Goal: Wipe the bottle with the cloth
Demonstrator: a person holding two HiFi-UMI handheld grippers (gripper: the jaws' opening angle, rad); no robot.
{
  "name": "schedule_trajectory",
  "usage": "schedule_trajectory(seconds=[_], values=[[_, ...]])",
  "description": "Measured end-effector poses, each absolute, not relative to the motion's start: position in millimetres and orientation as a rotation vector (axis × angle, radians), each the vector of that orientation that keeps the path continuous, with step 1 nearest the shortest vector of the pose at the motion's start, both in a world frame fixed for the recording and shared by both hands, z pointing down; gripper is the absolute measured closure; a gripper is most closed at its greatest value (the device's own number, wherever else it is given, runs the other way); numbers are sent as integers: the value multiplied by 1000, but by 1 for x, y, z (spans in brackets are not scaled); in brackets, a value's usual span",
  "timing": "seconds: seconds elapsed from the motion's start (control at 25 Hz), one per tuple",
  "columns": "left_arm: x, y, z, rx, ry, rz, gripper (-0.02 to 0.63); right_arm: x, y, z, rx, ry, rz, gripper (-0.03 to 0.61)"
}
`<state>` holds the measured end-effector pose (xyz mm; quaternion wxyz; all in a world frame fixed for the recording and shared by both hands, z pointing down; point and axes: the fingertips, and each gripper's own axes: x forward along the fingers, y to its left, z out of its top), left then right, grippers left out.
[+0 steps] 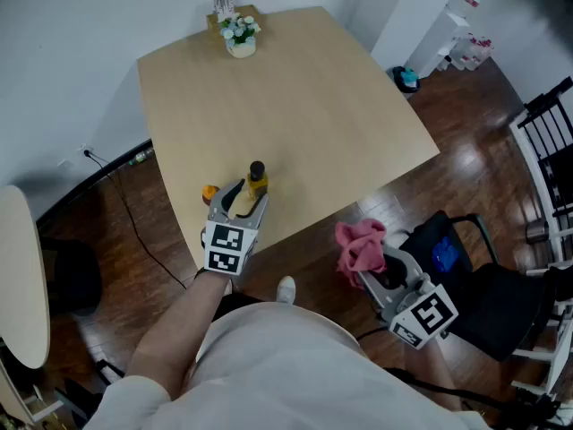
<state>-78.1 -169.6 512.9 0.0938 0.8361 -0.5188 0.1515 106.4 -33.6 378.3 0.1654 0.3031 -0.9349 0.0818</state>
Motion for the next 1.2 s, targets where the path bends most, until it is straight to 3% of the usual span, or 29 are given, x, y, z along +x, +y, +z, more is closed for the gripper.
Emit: schedule_trajectory(seconds=[0.28, 0.48, 0.64, 0.92, 1.2], values=[[-85, -216, 546, 2456, -1511, 502, 380, 103, -39, 384, 940, -2606, 268, 491], [-77, -225, 550, 2501, -1471, 503, 465, 105, -41, 387, 980, -2568, 275, 491], [-73, -223, 550, 2514, -1422, 514, 463, 106, -42, 388, 992, -2562, 271, 491], [-61, -208, 500, 2631, -1327, 440, 465, 79, -73, 371, 936, -2626, 197, 491], [-39, -174, 446, 2775, -1196, 457, 465, 4, -103, 336, 701, -2766, 43, 491]])
